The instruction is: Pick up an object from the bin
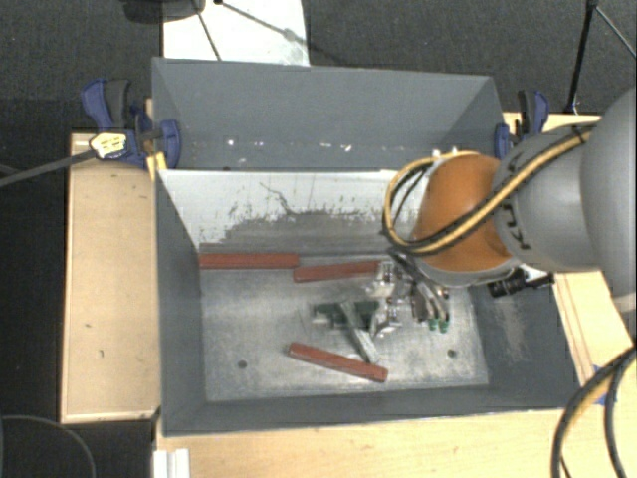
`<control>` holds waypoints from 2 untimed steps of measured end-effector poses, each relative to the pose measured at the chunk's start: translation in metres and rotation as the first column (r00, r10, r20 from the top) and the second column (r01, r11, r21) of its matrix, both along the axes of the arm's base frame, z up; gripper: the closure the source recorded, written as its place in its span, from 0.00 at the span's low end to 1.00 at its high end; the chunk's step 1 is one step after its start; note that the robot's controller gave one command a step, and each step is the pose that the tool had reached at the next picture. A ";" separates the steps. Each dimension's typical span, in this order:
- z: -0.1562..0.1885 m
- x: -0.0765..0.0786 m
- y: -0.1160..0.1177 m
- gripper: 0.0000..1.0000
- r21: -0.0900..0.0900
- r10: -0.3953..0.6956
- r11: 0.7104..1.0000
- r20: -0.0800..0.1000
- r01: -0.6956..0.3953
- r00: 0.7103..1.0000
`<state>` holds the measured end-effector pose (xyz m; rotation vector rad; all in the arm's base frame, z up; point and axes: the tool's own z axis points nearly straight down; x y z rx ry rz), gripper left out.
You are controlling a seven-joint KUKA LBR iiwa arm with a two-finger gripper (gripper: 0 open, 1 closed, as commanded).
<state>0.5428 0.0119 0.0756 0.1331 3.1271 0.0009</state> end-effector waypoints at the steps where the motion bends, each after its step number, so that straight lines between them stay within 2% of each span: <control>1: 0.000 0.000 0.000 1.00 0.000 0.001 1.000 0.000 -0.001 1.000; 2: 0.147 0.015 0.039 1.00 0.000 0.100 0.995 -0.005 -0.100 0.995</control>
Offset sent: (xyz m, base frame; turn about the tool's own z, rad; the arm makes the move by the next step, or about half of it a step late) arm 0.0134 0.0385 0.1451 -0.0999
